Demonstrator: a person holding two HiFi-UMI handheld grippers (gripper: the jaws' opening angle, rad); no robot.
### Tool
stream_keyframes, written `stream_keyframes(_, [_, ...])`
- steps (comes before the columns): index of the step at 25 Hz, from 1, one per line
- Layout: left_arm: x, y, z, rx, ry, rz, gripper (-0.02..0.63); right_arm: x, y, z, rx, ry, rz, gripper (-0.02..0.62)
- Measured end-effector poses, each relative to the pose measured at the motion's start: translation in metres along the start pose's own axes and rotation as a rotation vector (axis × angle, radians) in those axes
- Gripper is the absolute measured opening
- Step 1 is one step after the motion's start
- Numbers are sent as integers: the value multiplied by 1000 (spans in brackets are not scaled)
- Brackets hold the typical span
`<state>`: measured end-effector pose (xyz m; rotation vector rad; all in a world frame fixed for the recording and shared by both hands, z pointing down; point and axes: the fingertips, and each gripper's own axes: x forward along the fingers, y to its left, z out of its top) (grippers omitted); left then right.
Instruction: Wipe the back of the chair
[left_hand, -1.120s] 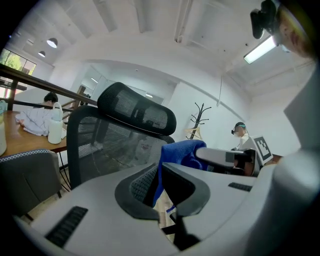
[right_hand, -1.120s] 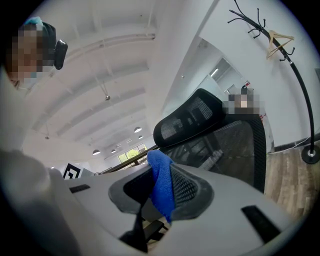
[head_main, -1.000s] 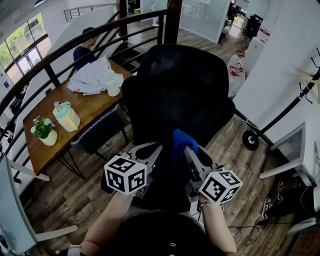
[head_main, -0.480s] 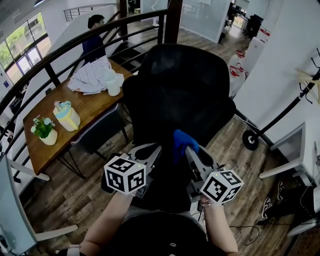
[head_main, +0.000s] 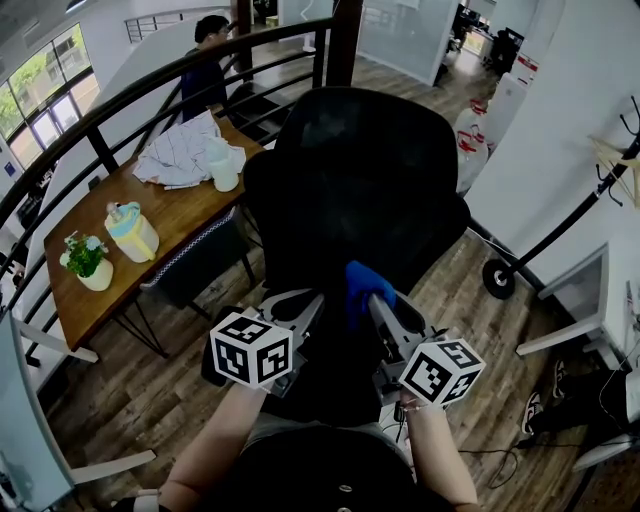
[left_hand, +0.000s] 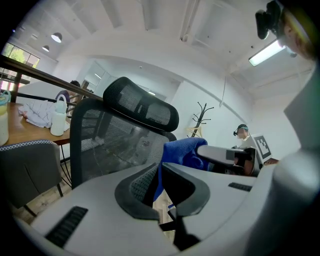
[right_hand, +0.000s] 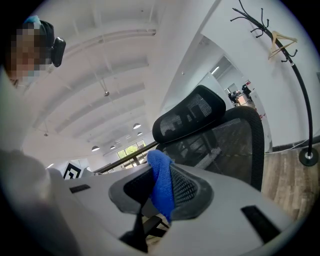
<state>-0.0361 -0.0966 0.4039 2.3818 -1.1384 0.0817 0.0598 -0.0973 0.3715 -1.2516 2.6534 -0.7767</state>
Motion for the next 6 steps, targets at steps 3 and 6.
stream_keyframes(3, [-1,0,1,0,-2,0,32,0,1,0,-2,-2,1,100])
stream_keyframes(6, [-1,-1,4,-4,-11,-3,32,1,2,-1,-11,0,1,100])
